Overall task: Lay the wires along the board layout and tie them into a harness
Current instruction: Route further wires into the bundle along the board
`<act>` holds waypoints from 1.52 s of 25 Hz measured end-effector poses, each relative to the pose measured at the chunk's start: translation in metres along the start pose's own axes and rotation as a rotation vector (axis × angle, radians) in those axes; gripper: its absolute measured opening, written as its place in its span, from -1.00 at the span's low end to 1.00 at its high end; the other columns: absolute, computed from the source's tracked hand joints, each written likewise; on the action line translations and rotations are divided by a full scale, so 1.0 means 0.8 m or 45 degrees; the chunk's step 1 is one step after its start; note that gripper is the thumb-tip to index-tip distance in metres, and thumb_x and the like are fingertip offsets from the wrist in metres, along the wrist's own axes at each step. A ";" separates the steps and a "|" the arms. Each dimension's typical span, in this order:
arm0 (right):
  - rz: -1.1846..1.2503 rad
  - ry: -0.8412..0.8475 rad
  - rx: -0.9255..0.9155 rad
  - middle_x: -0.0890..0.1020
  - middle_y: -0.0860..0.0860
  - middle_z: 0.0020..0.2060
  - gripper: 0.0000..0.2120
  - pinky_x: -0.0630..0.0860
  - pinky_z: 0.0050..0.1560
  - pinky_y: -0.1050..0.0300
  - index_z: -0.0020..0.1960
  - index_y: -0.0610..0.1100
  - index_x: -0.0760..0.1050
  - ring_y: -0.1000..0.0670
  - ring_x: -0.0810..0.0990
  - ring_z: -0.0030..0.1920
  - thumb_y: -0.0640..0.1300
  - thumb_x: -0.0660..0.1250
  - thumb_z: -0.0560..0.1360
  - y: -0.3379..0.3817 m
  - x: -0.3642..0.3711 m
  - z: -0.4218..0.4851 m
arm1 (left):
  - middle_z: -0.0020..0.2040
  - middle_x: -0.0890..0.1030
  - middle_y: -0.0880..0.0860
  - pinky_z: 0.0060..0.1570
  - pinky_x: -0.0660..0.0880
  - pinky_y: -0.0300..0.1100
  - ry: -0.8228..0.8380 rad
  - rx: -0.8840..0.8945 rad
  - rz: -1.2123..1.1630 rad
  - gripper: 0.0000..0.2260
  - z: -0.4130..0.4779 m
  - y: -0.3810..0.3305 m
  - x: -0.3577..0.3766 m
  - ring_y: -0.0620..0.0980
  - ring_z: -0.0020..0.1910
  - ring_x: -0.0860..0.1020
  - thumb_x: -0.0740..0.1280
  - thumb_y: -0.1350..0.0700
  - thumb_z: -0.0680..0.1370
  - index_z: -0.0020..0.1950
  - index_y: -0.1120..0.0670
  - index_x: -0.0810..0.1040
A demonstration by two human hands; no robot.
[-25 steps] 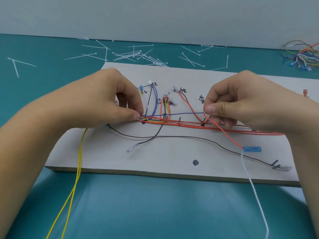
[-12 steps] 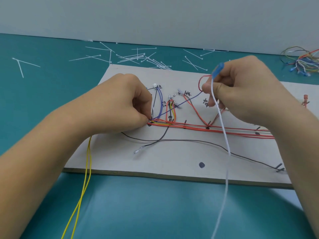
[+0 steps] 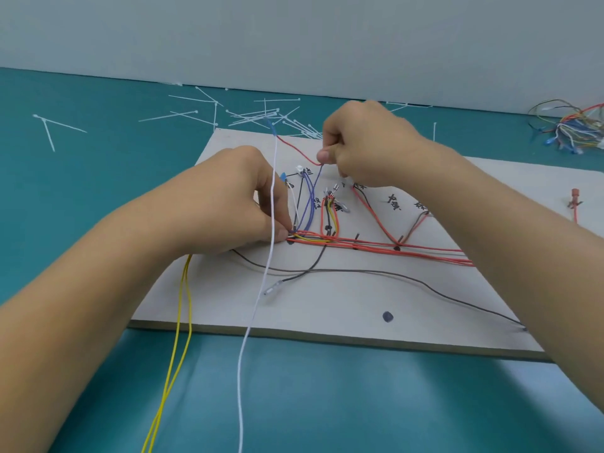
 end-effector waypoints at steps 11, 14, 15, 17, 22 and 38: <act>0.086 -0.001 -0.056 0.56 0.07 -0.25 -0.74 0.50 -0.03 0.03 -0.25 0.00 0.49 -0.12 0.58 -0.06 0.03 0.45 0.55 0.009 0.029 0.025 | -0.35 0.57 -0.14 -0.33 0.42 -0.16 -0.101 -0.027 0.088 -0.63 -0.001 0.046 -0.046 -0.19 -0.50 0.45 0.68 -0.19 0.21 -0.16 -0.15 0.58; 0.169 0.025 -0.111 0.56 0.09 -0.32 -0.79 0.42 -0.20 0.16 -0.20 -0.05 0.54 -0.02 0.56 -0.20 -0.01 0.45 0.56 0.002 0.031 0.026 | -0.21 0.65 -0.15 -0.26 0.46 -0.13 -0.279 -0.031 -0.063 -0.65 0.002 0.072 -0.076 -0.16 -0.50 0.47 0.64 -0.03 0.34 -0.01 -0.25 0.56; 0.189 0.032 -0.129 0.55 0.10 -0.33 -0.80 0.36 -0.26 0.19 -0.20 -0.05 0.55 0.05 0.53 -0.25 -0.02 0.45 0.56 0.001 0.032 0.026 | -0.17 0.67 -0.15 -0.27 0.46 -0.13 -0.319 -0.010 -0.088 -0.61 0.004 0.076 -0.077 -0.14 -0.50 0.45 0.62 0.02 0.39 0.06 -0.30 0.54; 0.210 0.045 -0.152 0.56 0.11 -0.35 -0.80 0.32 -0.30 0.22 -0.21 -0.02 0.54 0.12 0.49 -0.29 -0.03 0.45 0.57 0.000 0.034 0.026 | -0.14 0.67 -0.20 -0.28 0.44 -0.16 -0.343 0.071 -0.067 -0.64 0.010 0.074 -0.065 -0.14 -0.48 0.40 0.57 0.01 0.46 0.14 -0.33 0.56; 0.233 0.038 -0.143 0.58 0.13 -0.35 -0.75 0.32 -0.31 0.22 -0.26 0.01 0.53 0.16 0.50 -0.30 0.00 0.46 0.55 -0.004 0.037 0.026 | -0.32 0.58 -0.22 -0.38 0.37 -0.36 -0.665 0.087 -0.069 -0.93 0.016 0.071 -0.066 -0.18 -0.40 0.45 0.47 -0.02 0.57 0.02 -0.10 0.73; 0.311 0.032 -0.033 0.60 0.13 -0.35 -0.78 0.33 -0.31 0.21 -0.23 -0.02 0.59 0.15 0.51 -0.30 0.05 0.48 0.53 -0.009 0.042 0.029 | -0.26 0.73 -0.16 -0.02 0.66 0.08 -0.234 -0.067 0.010 -0.79 0.005 0.064 -0.060 -0.14 -0.34 0.66 0.55 0.24 0.44 -0.10 -0.08 0.67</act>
Point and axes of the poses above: each hand's wrist, its own z-axis towards the middle knuckle, its own x-axis out of the palm, y = z × x, the point moved 4 cm from there along z, towards the middle knuckle
